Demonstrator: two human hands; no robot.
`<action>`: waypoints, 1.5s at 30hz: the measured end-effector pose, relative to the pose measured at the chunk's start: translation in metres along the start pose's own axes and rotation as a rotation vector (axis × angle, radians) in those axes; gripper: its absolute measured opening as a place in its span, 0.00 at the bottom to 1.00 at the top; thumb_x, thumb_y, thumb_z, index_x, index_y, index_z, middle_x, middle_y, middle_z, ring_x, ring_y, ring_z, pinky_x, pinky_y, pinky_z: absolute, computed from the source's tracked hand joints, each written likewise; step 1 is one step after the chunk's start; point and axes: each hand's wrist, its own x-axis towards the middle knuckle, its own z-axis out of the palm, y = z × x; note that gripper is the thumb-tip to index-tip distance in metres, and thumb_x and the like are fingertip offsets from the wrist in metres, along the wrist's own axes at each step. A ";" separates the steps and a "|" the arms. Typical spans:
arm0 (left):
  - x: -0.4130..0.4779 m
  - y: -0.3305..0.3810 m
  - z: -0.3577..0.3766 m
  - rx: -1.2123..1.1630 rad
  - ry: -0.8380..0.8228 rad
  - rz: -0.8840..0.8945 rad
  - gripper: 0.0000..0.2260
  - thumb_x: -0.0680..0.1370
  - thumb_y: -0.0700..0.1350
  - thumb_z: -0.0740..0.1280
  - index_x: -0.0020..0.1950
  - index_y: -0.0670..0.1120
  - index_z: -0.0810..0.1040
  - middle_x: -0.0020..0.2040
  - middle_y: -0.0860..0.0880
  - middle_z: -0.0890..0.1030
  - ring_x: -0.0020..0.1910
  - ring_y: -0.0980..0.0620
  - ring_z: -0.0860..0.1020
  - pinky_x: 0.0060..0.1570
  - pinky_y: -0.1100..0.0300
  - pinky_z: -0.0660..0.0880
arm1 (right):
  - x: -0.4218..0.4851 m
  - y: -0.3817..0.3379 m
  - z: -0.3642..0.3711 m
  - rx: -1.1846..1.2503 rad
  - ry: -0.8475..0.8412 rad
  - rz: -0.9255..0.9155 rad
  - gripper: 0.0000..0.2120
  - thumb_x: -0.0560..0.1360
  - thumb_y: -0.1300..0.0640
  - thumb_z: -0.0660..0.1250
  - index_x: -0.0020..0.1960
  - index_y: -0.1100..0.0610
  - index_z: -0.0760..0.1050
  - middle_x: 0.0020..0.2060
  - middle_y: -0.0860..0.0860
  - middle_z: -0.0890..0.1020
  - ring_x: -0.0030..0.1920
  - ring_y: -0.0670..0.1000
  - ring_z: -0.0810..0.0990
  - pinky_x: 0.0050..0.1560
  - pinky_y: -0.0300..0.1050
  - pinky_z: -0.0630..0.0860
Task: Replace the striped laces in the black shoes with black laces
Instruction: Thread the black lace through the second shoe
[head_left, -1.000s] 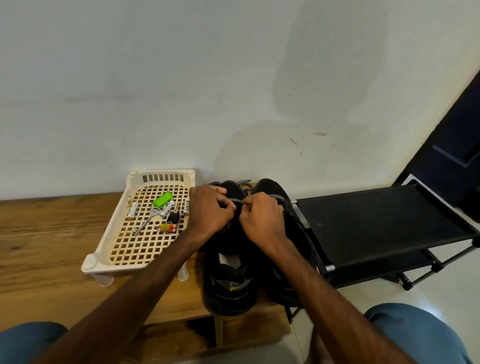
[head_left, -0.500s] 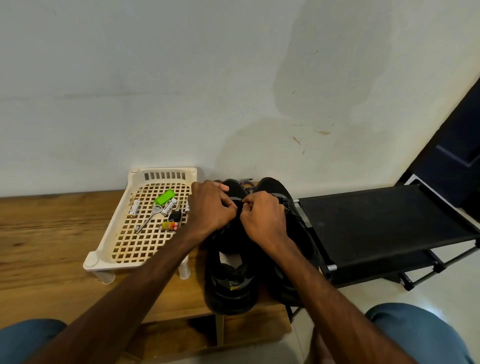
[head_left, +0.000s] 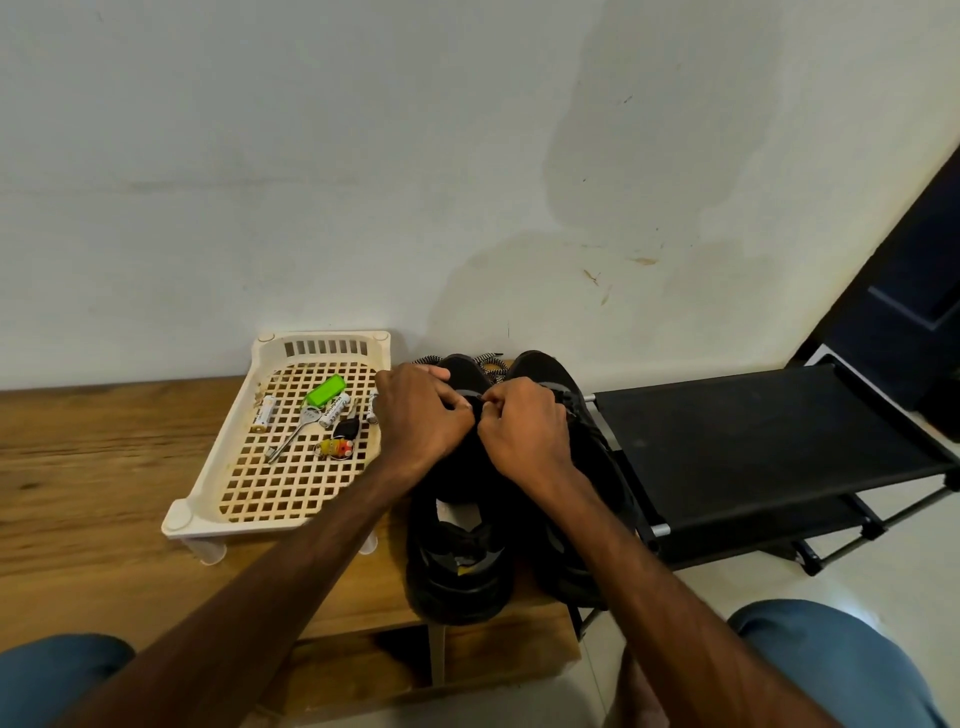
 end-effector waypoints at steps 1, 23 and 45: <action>0.000 0.000 0.000 -0.017 -0.009 0.009 0.03 0.73 0.47 0.75 0.45 0.52 0.88 0.61 0.55 0.82 0.66 0.48 0.72 0.62 0.55 0.61 | 0.000 0.000 0.000 -0.003 -0.002 0.000 0.10 0.80 0.59 0.64 0.53 0.57 0.84 0.47 0.53 0.85 0.49 0.55 0.83 0.44 0.43 0.68; -0.004 -0.003 0.003 -0.432 -0.143 -0.128 0.10 0.72 0.37 0.76 0.51 0.47 0.88 0.72 0.51 0.75 0.72 0.51 0.70 0.73 0.48 0.67 | 0.016 0.005 0.005 0.053 -0.001 0.121 0.05 0.80 0.58 0.70 0.54 0.54 0.84 0.49 0.53 0.84 0.49 0.53 0.82 0.41 0.40 0.70; 0.014 0.004 -0.050 -0.497 0.454 0.143 0.04 0.79 0.40 0.69 0.52 0.47 0.81 0.46 0.54 0.84 0.39 0.59 0.80 0.39 0.66 0.76 | 0.020 0.016 -0.007 -0.292 -0.096 -0.169 0.05 0.78 0.60 0.69 0.51 0.60 0.82 0.46 0.57 0.83 0.49 0.59 0.83 0.47 0.49 0.78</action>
